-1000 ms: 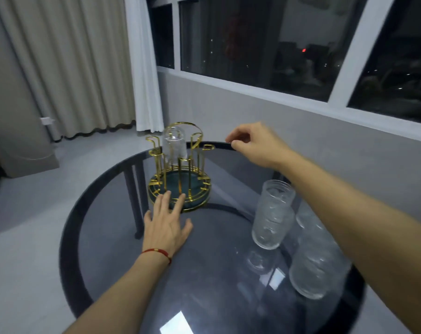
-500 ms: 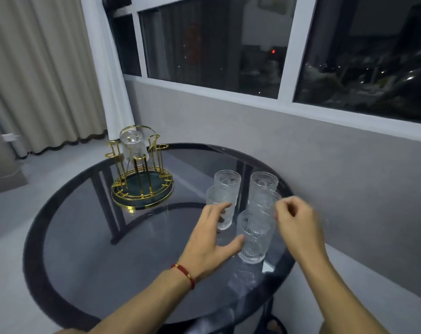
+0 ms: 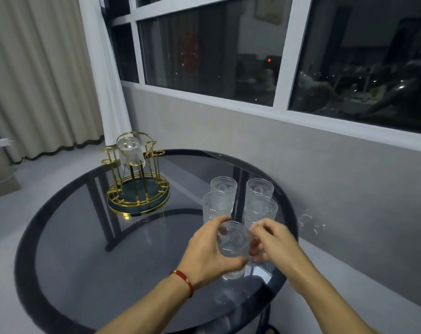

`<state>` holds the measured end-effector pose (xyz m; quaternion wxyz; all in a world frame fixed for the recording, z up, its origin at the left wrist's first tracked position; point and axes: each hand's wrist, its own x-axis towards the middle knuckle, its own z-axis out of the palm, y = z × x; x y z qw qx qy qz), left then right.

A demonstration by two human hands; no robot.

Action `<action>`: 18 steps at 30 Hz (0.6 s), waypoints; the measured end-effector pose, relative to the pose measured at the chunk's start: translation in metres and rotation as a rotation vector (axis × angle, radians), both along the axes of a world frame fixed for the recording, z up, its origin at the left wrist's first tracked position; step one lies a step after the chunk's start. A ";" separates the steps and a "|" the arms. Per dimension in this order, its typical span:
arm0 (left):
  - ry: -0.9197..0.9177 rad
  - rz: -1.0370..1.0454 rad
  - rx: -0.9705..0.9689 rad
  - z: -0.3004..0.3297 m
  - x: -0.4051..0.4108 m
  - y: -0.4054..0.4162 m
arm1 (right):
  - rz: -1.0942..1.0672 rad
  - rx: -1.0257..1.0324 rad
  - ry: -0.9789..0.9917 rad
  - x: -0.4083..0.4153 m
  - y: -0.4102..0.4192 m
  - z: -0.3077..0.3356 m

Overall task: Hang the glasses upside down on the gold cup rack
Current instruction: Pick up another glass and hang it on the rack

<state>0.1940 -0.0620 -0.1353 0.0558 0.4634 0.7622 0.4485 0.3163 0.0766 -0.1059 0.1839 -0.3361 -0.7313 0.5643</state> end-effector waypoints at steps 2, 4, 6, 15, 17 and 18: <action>-0.006 0.021 -0.012 0.009 -0.014 -0.016 | 0.060 -0.053 0.042 -0.010 -0.010 0.002; -0.049 0.029 0.022 0.022 -0.030 -0.035 | 0.132 -0.107 0.096 -0.022 -0.021 0.004; -0.111 0.069 0.099 0.034 -0.047 -0.052 | 0.214 -0.094 0.120 -0.034 -0.035 0.004; -0.549 0.401 0.473 0.039 -0.102 -0.086 | 0.323 -0.543 0.261 -0.130 -0.093 0.008; -0.649 0.367 0.507 0.038 -0.110 -0.086 | 0.363 -0.656 0.314 -0.143 -0.095 0.009; -0.654 0.355 0.510 0.035 -0.115 -0.087 | 0.383 -0.657 0.330 -0.149 -0.094 0.008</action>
